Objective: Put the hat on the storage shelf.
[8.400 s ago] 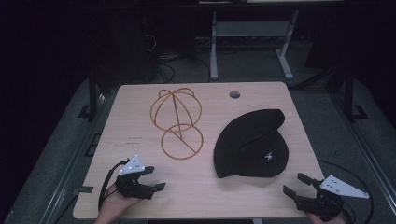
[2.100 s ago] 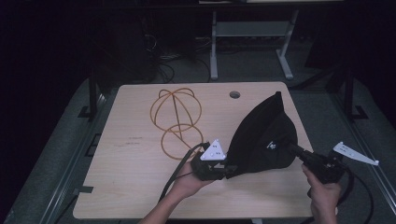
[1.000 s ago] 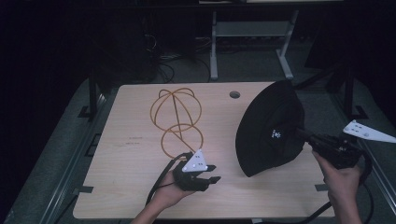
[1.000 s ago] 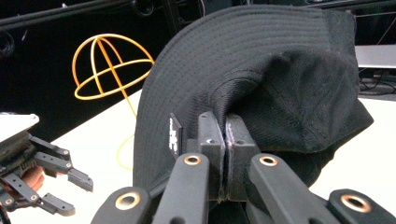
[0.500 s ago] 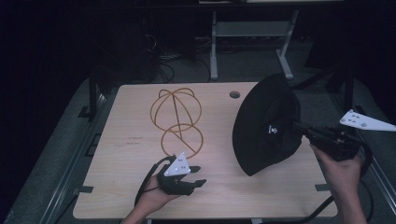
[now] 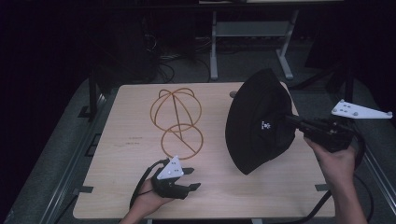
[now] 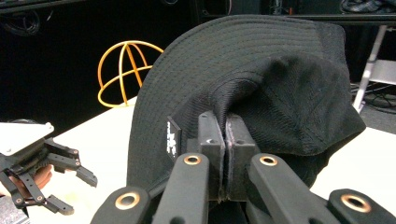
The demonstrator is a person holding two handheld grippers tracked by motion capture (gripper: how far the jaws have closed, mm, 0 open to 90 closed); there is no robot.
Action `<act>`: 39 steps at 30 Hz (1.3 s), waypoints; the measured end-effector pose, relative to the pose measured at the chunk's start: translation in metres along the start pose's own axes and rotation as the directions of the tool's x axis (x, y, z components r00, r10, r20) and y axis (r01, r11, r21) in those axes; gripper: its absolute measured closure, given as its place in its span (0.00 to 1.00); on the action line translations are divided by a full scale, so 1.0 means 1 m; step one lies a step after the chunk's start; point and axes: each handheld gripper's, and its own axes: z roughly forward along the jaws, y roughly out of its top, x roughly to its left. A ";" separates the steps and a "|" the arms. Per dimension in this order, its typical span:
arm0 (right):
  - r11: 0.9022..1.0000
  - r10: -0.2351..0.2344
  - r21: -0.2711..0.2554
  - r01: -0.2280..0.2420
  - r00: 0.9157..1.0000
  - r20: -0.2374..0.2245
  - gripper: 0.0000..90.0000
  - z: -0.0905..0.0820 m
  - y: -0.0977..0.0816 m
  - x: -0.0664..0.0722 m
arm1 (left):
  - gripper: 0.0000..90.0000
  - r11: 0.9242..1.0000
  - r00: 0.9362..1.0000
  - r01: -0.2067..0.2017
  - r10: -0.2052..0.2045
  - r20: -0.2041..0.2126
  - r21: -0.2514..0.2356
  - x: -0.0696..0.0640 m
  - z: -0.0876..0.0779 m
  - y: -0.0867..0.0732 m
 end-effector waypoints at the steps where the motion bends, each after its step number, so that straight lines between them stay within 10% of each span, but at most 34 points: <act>1: 1.000 -0.002 -0.001 0.002 1.000 -0.004 0.97 0.001 0.001 0.000 | 0.48 1.000 1.000 -0.003 0.003 -0.004 -0.002 0.000 0.000 0.000; 39: 0.996 -0.087 0.000 0.087 0.989 -0.116 0.97 0.058 0.056 0.028 | 0.38 1.000 0.999 0.001 -0.001 -0.037 -0.019 0.002 -0.002 -0.008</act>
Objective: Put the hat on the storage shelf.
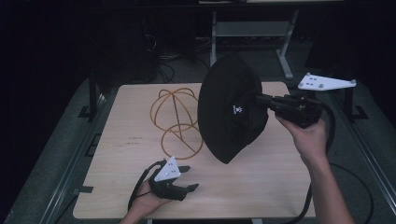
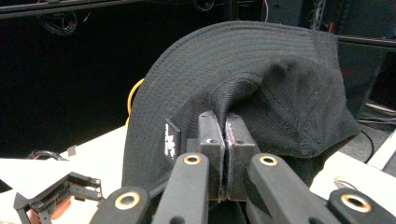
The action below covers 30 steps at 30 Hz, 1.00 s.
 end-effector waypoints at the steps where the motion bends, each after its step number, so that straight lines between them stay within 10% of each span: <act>1: 1.000 0.001 0.001 -0.001 1.000 -0.005 0.97 0.003 0.002 0.001 | 0.38 1.000 1.000 -0.001 0.001 0.000 0.001 0.000 0.000 0.000; 30: 1.000 -0.027 0.007 0.028 0.994 -0.109 0.97 0.071 0.035 0.017 | 0.35 1.000 1.000 -0.002 0.002 0.016 0.002 -0.005 0.002 -0.003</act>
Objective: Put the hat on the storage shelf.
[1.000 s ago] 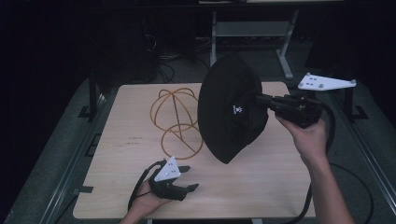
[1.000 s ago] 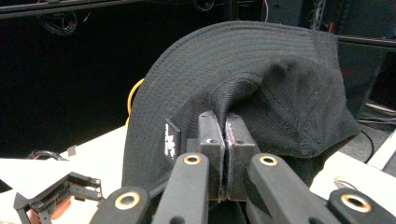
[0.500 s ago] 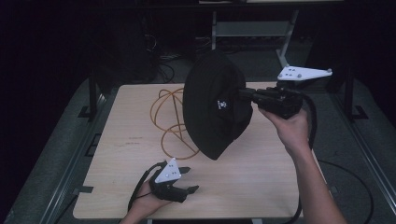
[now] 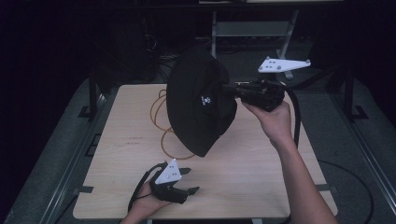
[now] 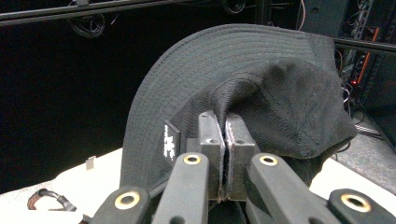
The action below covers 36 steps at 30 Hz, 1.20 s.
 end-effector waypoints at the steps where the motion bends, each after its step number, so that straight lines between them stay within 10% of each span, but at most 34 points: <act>1: 1.000 0.001 -0.001 -0.001 1.000 -0.005 0.97 0.004 0.001 0.000 | 0.35 1.000 1.000 0.000 0.000 0.000 0.001 0.000 0.000 0.000; 36: 0.999 0.012 -0.031 -0.015 0.996 -0.085 0.97 0.076 0.024 0.010 | 0.35 0.999 0.999 -0.029 0.029 0.028 0.014 -0.006 0.005 0.001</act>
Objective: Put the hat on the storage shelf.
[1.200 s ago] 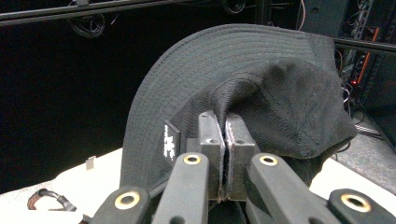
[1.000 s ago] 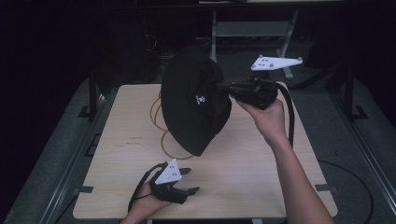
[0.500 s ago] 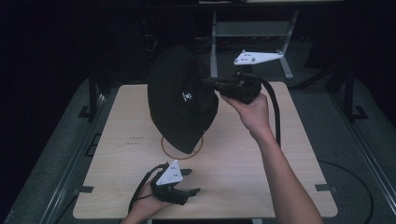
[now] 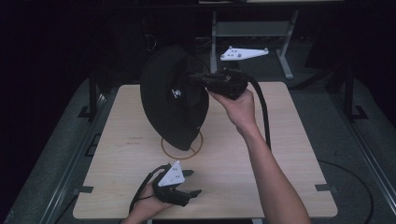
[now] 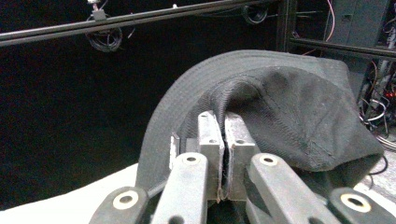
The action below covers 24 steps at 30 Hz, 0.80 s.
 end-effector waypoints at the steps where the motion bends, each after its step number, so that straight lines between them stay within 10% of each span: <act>1: 1.000 -0.002 -0.002 0.002 1.000 0.000 0.97 0.002 0.000 0.000 | 0.35 1.000 1.000 -0.002 0.002 0.001 0.002 0.000 0.000 0.000; 24: 1.000 0.027 -0.010 -0.028 0.999 -0.026 0.96 0.049 -0.004 -0.001 | 0.35 1.000 1.000 -0.016 0.016 0.011 0.009 -0.003 0.003 0.001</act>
